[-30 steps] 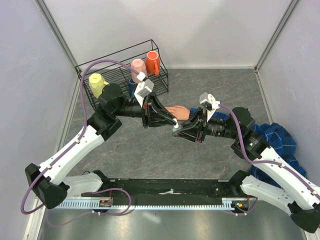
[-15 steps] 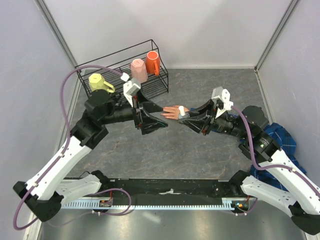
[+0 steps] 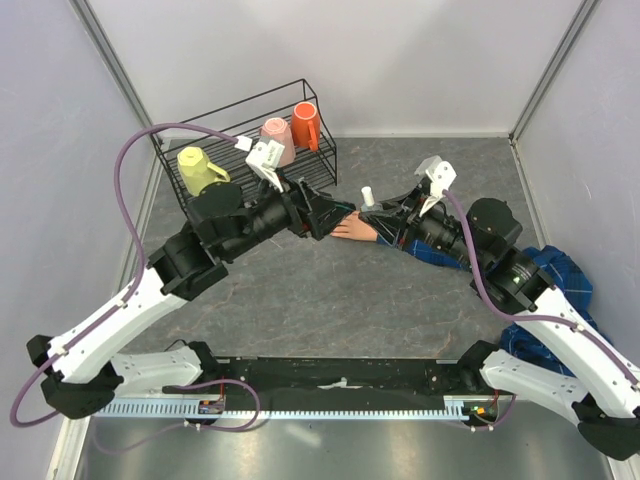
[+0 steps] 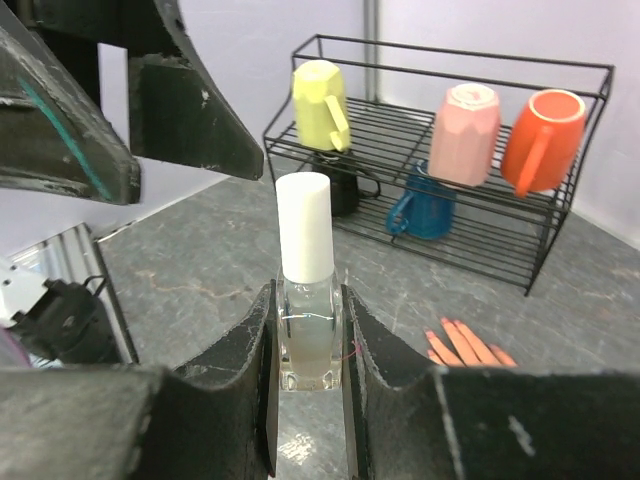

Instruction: Paint the nails

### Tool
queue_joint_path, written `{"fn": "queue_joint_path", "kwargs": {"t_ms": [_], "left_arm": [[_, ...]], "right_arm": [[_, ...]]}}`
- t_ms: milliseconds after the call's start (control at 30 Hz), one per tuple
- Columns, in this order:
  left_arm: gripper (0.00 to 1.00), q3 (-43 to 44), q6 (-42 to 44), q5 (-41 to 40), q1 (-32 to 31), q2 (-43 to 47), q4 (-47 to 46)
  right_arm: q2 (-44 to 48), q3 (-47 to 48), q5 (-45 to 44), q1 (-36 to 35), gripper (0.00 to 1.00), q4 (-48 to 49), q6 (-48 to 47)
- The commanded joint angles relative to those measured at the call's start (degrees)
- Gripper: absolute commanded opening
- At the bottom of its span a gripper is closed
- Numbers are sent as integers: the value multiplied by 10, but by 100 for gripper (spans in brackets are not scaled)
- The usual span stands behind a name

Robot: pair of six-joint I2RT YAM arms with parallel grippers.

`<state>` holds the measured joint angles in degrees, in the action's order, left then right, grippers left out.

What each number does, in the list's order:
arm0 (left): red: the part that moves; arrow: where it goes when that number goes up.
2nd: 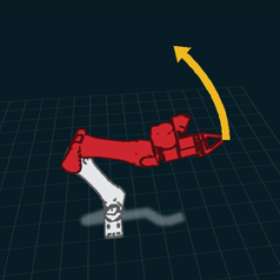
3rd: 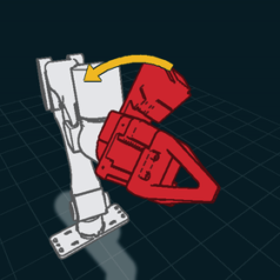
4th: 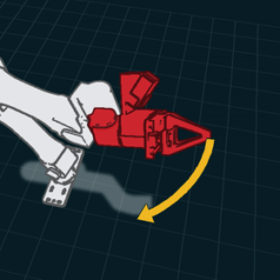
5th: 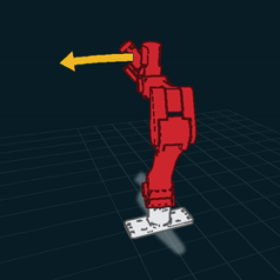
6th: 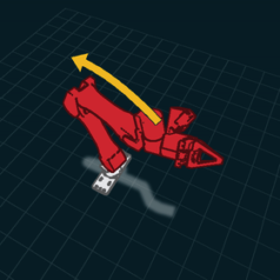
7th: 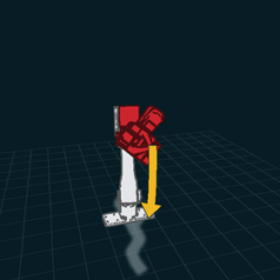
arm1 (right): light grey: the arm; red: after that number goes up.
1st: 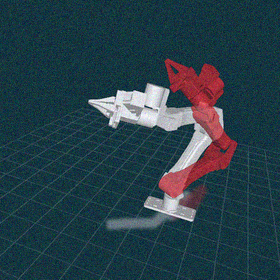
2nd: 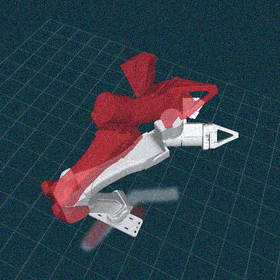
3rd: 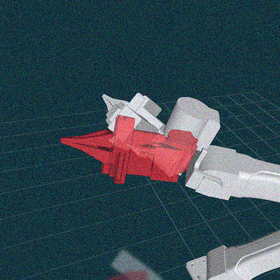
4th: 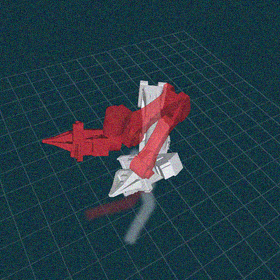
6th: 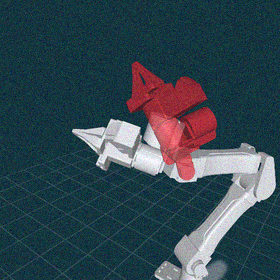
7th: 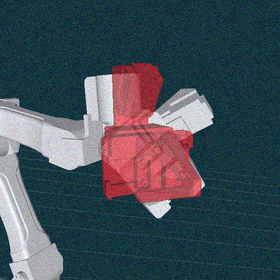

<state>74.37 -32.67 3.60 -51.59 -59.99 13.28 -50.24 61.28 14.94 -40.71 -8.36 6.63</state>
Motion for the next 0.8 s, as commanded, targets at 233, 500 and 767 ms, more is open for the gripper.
{"fn": "queue_joint_path", "kwargs": {"t_ms": [233,500,767], "left_arm": [[62,47,76,-134,-50,-66,-74],[60,59,86,-117,-55,-91,-96],[49,61,87,-98,-55,-104,-103]], "right_arm": [[-17,36,-43,-1,0,12,8],[-20,36,-43,0,0,12,9],[-14,34,-40,-1,0,14,14]]}}
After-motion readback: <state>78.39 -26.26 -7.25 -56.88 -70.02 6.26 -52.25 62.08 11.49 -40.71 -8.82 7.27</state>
